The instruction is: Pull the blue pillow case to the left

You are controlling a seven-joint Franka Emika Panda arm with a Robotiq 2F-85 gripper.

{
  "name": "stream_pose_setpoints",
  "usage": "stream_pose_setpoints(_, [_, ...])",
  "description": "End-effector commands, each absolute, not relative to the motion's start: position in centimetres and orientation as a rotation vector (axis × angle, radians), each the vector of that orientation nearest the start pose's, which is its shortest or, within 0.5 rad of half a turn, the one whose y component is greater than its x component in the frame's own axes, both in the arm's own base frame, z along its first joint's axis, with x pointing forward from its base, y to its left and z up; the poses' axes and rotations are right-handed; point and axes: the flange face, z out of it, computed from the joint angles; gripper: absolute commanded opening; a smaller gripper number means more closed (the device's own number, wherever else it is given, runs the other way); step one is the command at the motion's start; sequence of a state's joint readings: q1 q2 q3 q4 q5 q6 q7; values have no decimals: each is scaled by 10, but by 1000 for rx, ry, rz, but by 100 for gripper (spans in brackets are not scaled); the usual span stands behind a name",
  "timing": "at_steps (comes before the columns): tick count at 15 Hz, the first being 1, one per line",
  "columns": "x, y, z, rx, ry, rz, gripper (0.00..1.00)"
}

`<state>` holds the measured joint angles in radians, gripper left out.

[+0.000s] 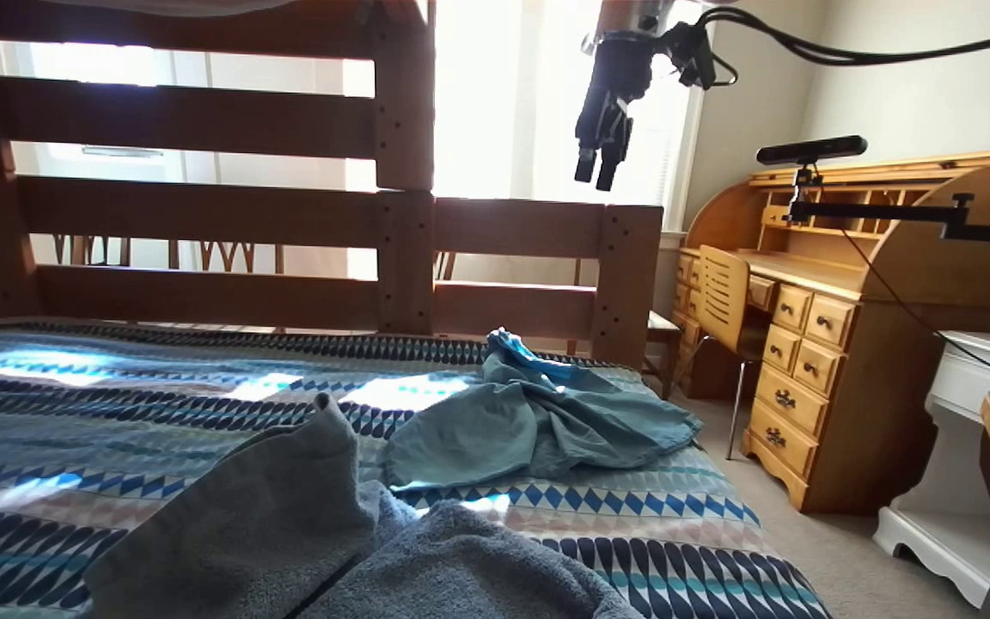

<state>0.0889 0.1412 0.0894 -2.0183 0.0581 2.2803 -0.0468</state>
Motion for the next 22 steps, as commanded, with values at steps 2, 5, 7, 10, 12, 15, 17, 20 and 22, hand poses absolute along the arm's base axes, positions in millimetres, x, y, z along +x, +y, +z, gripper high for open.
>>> stream_pose_setpoints(2, [621,131,331,-3060,-409,-144,100])
stream_pose_setpoints(5, [613,130,322,-3051,-371,-109,100])
stream_pose_setpoints(7, [616,129,308,-3051,-368,-86,100])
stream_pose_setpoints(10, [616,129,316,-3050,-369,-106,100])
stream_pose_setpoints(12, [616,126,311,-3061,-361,-77,100])
stream_pose_setpoints(15, [632,151,279,-2993,-419,-170,100])
stream_pose_setpoints(17, [635,180,259,-2937,-540,-202,100])
stream_pose_setpoints(20, [631,223,228,-2856,-777,-179,100])
stream_pose_setpoints(22, [627,245,207,-2816,-922,-137,100])
